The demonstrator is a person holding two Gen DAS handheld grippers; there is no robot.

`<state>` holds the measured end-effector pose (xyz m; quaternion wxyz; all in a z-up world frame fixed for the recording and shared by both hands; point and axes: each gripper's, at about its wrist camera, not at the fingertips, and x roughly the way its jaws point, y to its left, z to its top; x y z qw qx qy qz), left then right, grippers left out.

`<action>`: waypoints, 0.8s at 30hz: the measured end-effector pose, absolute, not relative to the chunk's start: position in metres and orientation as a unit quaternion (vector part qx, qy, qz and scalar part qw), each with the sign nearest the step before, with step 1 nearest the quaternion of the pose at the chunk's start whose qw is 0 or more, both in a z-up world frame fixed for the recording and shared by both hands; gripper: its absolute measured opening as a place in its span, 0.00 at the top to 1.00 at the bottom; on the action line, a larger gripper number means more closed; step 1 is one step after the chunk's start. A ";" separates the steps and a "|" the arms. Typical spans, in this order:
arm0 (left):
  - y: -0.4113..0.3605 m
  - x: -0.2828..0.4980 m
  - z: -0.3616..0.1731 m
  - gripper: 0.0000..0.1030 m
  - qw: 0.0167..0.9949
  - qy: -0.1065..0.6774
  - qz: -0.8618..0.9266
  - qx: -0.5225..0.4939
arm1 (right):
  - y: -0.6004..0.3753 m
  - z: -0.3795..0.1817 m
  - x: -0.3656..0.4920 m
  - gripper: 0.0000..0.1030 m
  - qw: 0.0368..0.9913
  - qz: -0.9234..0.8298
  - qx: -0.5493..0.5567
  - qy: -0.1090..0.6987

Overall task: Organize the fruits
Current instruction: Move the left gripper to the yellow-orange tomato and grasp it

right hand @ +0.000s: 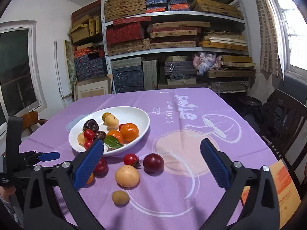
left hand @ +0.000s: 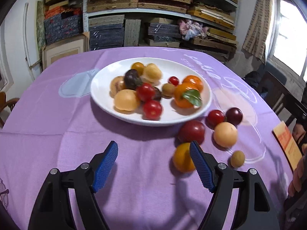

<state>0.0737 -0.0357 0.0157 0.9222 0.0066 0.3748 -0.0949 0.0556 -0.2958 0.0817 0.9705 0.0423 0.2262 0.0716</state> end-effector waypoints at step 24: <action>-0.067 0.094 -0.012 0.42 0.901 0.417 -0.113 0.033 | -0.306 0.072 0.068 0.04 0.958 0.076 0.092 0.259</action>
